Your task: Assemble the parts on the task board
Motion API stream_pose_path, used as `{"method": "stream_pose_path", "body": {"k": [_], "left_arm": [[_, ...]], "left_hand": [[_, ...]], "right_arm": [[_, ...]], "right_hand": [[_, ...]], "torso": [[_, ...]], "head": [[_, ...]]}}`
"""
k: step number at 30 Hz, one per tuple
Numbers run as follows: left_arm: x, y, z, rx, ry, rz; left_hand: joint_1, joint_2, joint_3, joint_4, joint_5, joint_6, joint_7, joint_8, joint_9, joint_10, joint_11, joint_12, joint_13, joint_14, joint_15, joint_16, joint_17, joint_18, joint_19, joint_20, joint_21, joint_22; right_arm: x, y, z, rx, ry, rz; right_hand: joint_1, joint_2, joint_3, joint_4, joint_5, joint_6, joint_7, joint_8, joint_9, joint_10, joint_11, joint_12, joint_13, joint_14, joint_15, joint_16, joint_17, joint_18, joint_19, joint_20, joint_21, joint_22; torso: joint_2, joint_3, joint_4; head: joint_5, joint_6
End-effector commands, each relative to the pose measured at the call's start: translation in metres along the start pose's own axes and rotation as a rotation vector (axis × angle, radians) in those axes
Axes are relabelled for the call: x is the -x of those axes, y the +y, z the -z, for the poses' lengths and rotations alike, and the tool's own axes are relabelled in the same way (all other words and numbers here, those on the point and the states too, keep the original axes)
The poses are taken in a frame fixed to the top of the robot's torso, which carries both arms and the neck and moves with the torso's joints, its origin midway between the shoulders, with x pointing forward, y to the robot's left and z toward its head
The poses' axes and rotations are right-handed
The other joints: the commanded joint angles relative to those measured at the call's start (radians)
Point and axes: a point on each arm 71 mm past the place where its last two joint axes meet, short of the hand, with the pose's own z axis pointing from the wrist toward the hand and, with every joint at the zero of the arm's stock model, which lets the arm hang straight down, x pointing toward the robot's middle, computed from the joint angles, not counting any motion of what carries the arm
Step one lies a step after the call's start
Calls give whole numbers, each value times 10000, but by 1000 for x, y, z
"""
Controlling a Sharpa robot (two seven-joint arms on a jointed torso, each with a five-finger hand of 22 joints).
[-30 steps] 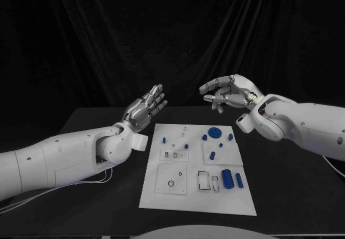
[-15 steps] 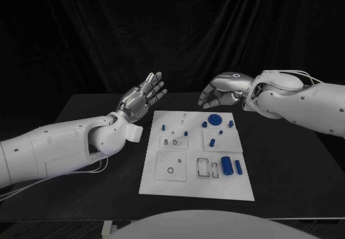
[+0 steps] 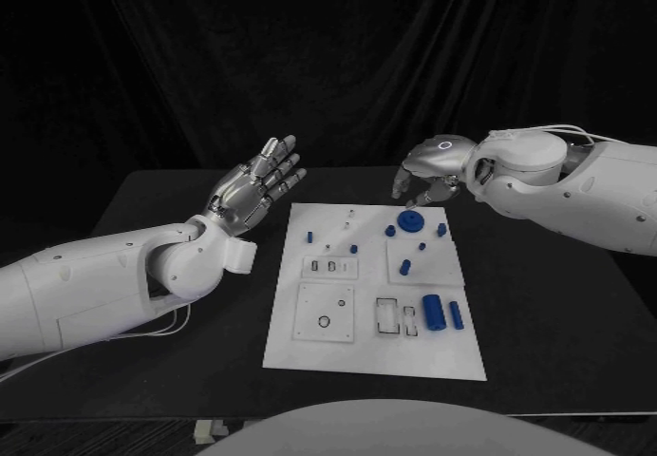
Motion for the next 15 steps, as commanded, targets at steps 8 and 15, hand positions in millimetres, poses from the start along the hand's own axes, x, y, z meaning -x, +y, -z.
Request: {"method": "stream_pose_path", "body": {"k": [8, 15], "left_arm": [[-3, -11, 7, -794, 405, -257], [-4, -13, 10, -839, 585, -449]], "left_hand": [[591, -67, 151, -6, 620, 164, 147, 123, 34, 142, 195, 22, 50, 15, 147, -37, -12, 198, 7, 183, -43, 4], [880, -111, 184, -33, 903, 181, 175, 149, 36, 159, 239, 51, 59, 15, 183, -37, -12, 225, 15, 246, -35, 11]], "right_arm": [[0, -3, 11, -731, 120, 895], [-2, -2, 17, -617, 101, 853]], "right_hand": [[-1418, -596, 623, 80, -866, -243, -259, -477, 108, 375, -177, 390, 703, 251, -125, 206, 158, -94, 239, -136, 72, 1152], [-1171, -678, 1062, -175, 697, -723, -400, -687, 87, 225, -178, 395, 871, 242, -126, 234, 167, -101, 258, -138, 67, 1200]], "torso": [[576, -31, 61], [818, -42, 153]], "head": [[8, 321], [-195, 667]]}}
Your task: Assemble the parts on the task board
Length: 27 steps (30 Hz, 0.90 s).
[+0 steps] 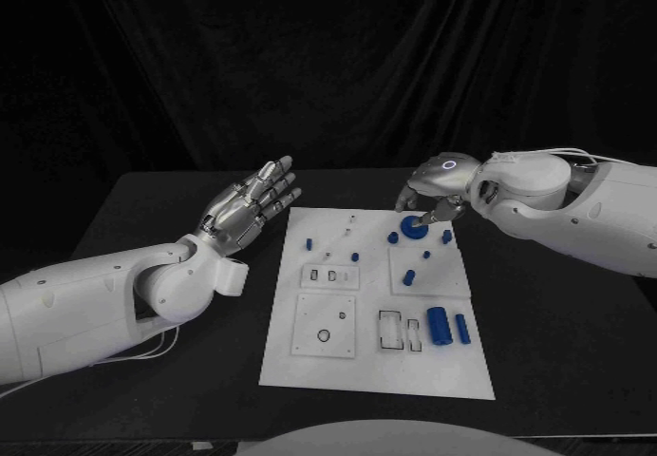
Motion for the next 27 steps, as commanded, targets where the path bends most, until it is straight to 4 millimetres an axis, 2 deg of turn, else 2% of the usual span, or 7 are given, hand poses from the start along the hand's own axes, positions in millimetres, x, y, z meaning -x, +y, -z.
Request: {"method": "stream_pose_path", "body": {"k": [1, 6, 9, 12, 15, 19, 27], "left_arm": [[-4, -8, 0, -853, 389, -206], [-3, -8, 1, -861, 432, -250], [-3, -9, 1, -881, 451, -257], [-3, -9, 1, -873, 465, -252], [-3, -9, 2, -861, 474, -245], [-1, -9, 2, -855, 458, -259], [0, -9, 2, -824, 476, -245]], "left_hand": [[254, -18, 82, -35, 172, 54, 47, 85, 17, 16, 109, 59, 19, -22, 88, -37, -16, 74, 23, 94, -34, 10], [812, -107, 218, -223, 930, 210, 146, 171, 41, 14, 199, 83, 22, -22, 121, -37, -16, 95, 25, 155, -32, 11], [902, -121, 244, -260, 1077, 251, 161, 197, 46, 17, 213, 92, 24, -22, 126, -37, -16, 101, 28, 164, -29, 13], [940, -129, 257, -279, 1143, 262, 169, 206, 47, 18, 221, 95, 25, -22, 129, -37, -16, 103, 28, 169, -29, 14], [995, -142, 274, -311, 1231, 292, 184, 224, 52, 18, 235, 98, 25, -22, 133, -37, -16, 107, 29, 176, -28, 14], [1175, -188, 343, -460, 1505, 426, 223, 300, 70, 24, 265, 113, 29, -22, 146, -37, -16, 117, 32, 204, -25, 16], [1330, -217, 431, -627, 1830, 644, 271, 419, 100, 29, 303, 127, 32, -22, 173, -37, -16, 153, 42, 270, -16, 23]], "right_arm": [[0, -1, 3, -206, 29, 232], [-3, 0, 6, -140, -258, 183], [-7, 0, 7, -78, -513, 141], [-10, 1, 8, -42, -631, 103], [-12, 2, 8, -22, -689, 77], [-16, 3, 7, -5, -738, -78], [-22, 6, 4, 35, -600, -329]], "right_hand": [[88, -47, 109, -11, 35, -263, -38, -65, -40, -65, 4, 17, 33, 166, -54, 34, -10, -101, 236, -48, 21, 1197], [306, -91, 383, -113, 108, -917, -112, -40, -129, -93, 36, -18, 77, 91, -34, -143, -340, -67, 160, -35, -66, 1070], [564, -84, 633, -250, 463, -870, -96, 21, -84, -232, 61, -143, 36, 101, -23, -145, -337, -68, 168, -30, -74, 1082], [580, -109, 689, -273, 490, -818, -92, 55, -58, -341, 83, -228, 7, 103, -9, -147, -343, -66, 166, -19, -83, 1077], [567, -121, 705, -276, 466, -766, -91, 83, -39, -390, 88, -265, -4, 101, -4, -154, -358, -68, 169, -12, -83, 1082], [438, -135, 720, -236, 33, -708, -110, 107, 4, -349, 72, -267, 25, 100, -7, -166, -382, -61, 162, -10, -103, 1069], [336, -98, 727, -216, -158, -473, -102, 216, 77, -335, 94, -263, 60, 92, 7, -193, -435, -51, 143, -3, -132, 1036]], "torso": [[236, -10, 110], [352, 0, 191], [377, -17, 203], [477, -66, 209], [523, -84, 233], [572, -106, 251], [674, -146, 299]], "head": [[-154, 162], [-341, 256], [-369, 254], [-383, 290], [-408, 287], [-449, 280], [-525, 307]]}}
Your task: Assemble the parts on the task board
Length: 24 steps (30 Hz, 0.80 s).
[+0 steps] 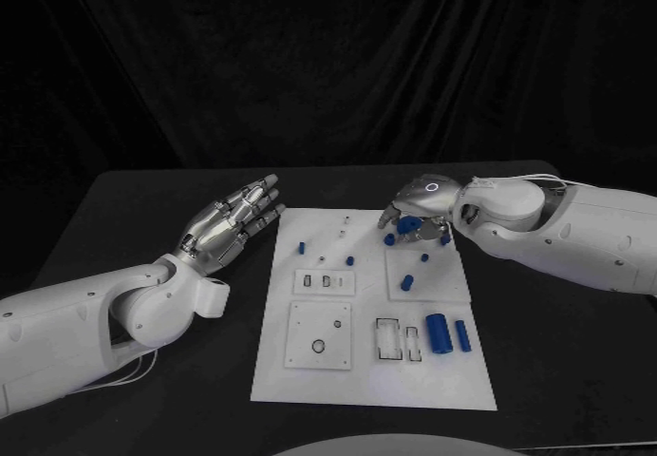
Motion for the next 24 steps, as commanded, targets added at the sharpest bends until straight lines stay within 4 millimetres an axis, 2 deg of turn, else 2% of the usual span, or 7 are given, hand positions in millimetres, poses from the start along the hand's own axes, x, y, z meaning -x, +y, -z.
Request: {"method": "stream_pose_path", "body": {"k": [1, 4, 11, 12, 20, 24], "left_arm": [[-1, -7, -1, -839, 202, 75], [-1, -7, -1, -819, 215, 82], [-2, -6, -2, -789, 246, 99], [-2, -6, -2, -785, 250, 101], [-2, -5, -3, -741, 281, 120], [-2, -5, -3, -721, 285, 123]], "left_hand": [[81, -4, 16, -74, 77, 83, 9, 52, 13, -25, 74, 45, 12, 14, 73, -37, -9, 163, -20, 76, -16, 10], [107, -8, 38, -111, 141, 114, 22, 75, 16, -26, 86, 47, 12, 14, 81, -37, -9, 177, -17, 104, -13, 13], [147, -9, 76, -170, 228, 184, 38, 120, 25, -30, 99, 46, 12, 14, 90, -37, -9, 203, -14, 142, -11, 14], [147, -9, 76, -170, 228, 184, 38, 120, 25, -30, 99, 46, 12, 14, 90, -37, -9, 203, -14, 142, -11, 14], [178, 0, 110, -213, 283, 218, 45, 145, 29, -26, 106, 51, 14, 14, 96, -37, -9, 220, -13, 165, -10, 15], [224, 12, 164, -280, 337, 321, 66, 204, 44, -12, 132, 68, 20, 14, 121, -37, -9, 239, -10, 199, -8, 16]], "right_arm": [[-1, 0, -1, -13, -179, -112], [-2, 0, -2, -3, -124, -130], [-4, 0, -3, 55, -41, -145], [-4, 0, -3, 69, -32, -146], [-6, 1, -5, 182, -60, -156], [-7, 2, -6, 265, -84, -160]], "right_hand": [[-160, -5, 50, 37, -100, 128, 7, 67, 29, -29, 6, -26, 19, 92, 7, -37, -23, -52, 141, -1, -57, 1035], [-166, 40, 85, 6, -126, 377, 94, 175, 97, -25, 8, -21, 46, 91, 9, -43, -30, -52, 140, 5, -67, 1036], [-120, 85, 217, -83, 135, 813, 252, 355, 246, 99, 5, 47, 107, 98, 6, -30, -3, -48, 132, 4, -88, 1034], [-115, 94, 241, -92, 165, 862, 258, 374, 267, 133, 2, 67, 118, 97, 5, -32, -6, -45, 126, 2, -95, 1025], [-80, 151, 450, -178, 372, 1355, 405, 584, 485, 469, -48, 298, 238, 101, -26, -17, 26, -52, 139, -21, -92, 1067], [-62, 168, 578, -293, 623, 1685, 517, 745, 689, 760, -124, 575, 404, 86, -75, -38, -7, -47, 123, -61, -111, 1061]], "torso": [[55, -22, 31], [64, -22, 39], [67, -22, 40], [6, -32, 42], [-94, -41, 47], [-123, -48, 41]], "head": [[-24, -12], [-38, -16], [-53, -23], [-52, -88], [-13, -223], [-10, -255]]}}
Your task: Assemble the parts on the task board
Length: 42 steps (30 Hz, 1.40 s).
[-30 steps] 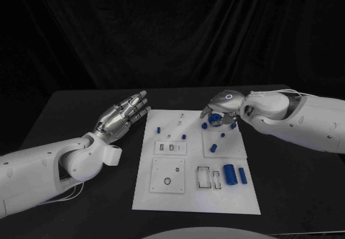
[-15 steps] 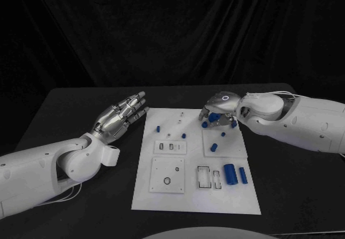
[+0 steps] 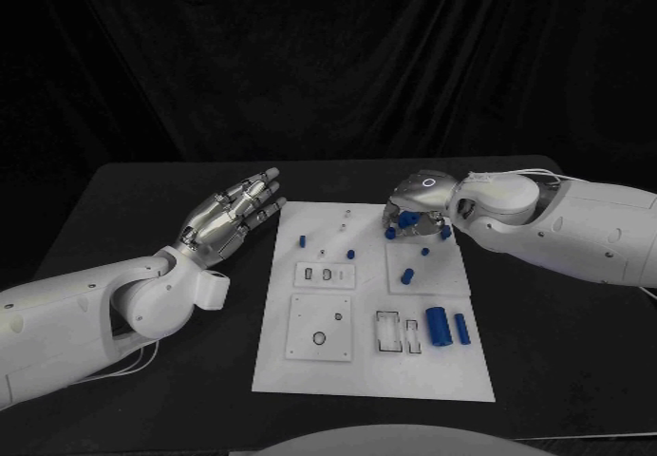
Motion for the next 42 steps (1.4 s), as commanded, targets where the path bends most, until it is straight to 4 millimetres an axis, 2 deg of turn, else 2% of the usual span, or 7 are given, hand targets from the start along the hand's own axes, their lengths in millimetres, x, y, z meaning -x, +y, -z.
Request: {"method": "stream_pose_path", "body": {"k": [1, 10, 21, 32, 35, 39, 42], "left_arm": [[-2, -6, -1, -718, 165, 80], [-1, -6, -2, -672, 144, 57], [0, -5, -3, -585, 126, 30], [1, -4, -3, -474, 116, 17], [1, -4, -3, -455, 112, 12], [2, -3, -3, -411, 91, -7], [3, -3, -3, -377, 67, -30]], "left_hand": [[120, -17, 31, -76, 45, 124, -1, 95, 20, 7, 84, 73, 13, -23, 92, -37, -16, 89, 7, 82, -7, 17], [149, -14, 70, -125, 88, 138, 14, 118, 21, 13, 102, 81, 15, -23, 109, -37, -16, 99, 8, 109, -7, 17], [184, -19, 109, -182, 136, 129, 24, 126, 18, 6, 111, 76, 12, -23, 109, -37, -16, 110, 8, 123, -7, 17], [200, -10, 137, -210, 154, 136, 29, 136, 19, 1, 117, 73, 11, -23, 105, -37, -16, 117, 9, 128, -6, 18], [200, -10, 137, -210, 154, 136, 29, 136, 19, 1, 117, 73, 11, -23, 105, -37, -16, 117, 9, 128, -6, 18], [223, 1, 176, -252, 181, 171, 37, 161, 25, 2, 124, 77, 12, -23, 106, -37, -16, 127, 6, 136, -9, 15], [227, 1, 181, -258, 185, 179, 39, 165, 26, 2, 124, 77, 12, -23, 106, -37, -16, 127, 6, 136, -9, 15]], "right_arm": [[0, 2, 0, 177, -177, 3], [-2, 3, -1, 273, -181, -10], [-10, 2, -3, 14, 409, -91], [-16, 5, -6, 156, 243, -142], [-16, 7, -6, 295, 32, -128], [-14, 8, -6, 432, -184, -256], [-15, 7, -6, 460, -246, -366]], "right_hand": [[24, 75, 73, -13, 80, 104, 30, 58, 78, 97, -26, 110, 70, 86, -80, -37, -14, -47, 120, -66, -54, 1053], [-18, 85, 105, -165, 157, 314, 71, 225, 357, 252, -97, 444, 320, 74, -134, -61, -43, -49, 117, -121, -61, 1070], [-535, -186, 0, -19, -907, -1325, -306, -732, 171, -808, 96, 160, 420, -121, 0, -475, -732, 58, -142, -19, -362, 680], [-443, -121, 48, -115, -691, -1175, -224, -669, 216, -947, 120, 157, 483, -168, 27, -550, -820, 73, -183, 19, -428, 630], [-386, -69, 119, -182, -514, -867, -140, -509, 316, -922, 117, 242, 562, -171, 28, -551, -805, 74, -184, 28, -447, 636], [-315, 53, 214, -365, -78, 92, 6, 257, 829, -665, 47, 572, 770, -161, -13, -520, -727, 65, -158, -7, -447, 688], [-288, 91, 266, -454, 407, 18, 10, 423, 1037, -627, 17, 709, 867, -167, -36, -499, -678, 60, -151, -30, -443, 717]], "torso": [[-65, -6, 3], [-119, -7, 1], [-176, -11, -13], [-211, -15, 5], [-212, -10, 0], [-215, -13, -2], [-224, -10, -12]], "head": [[2, -38], [-5, -75], [45, -113], [65, -144], [65, -167], [28, -110], [35, -81]]}}
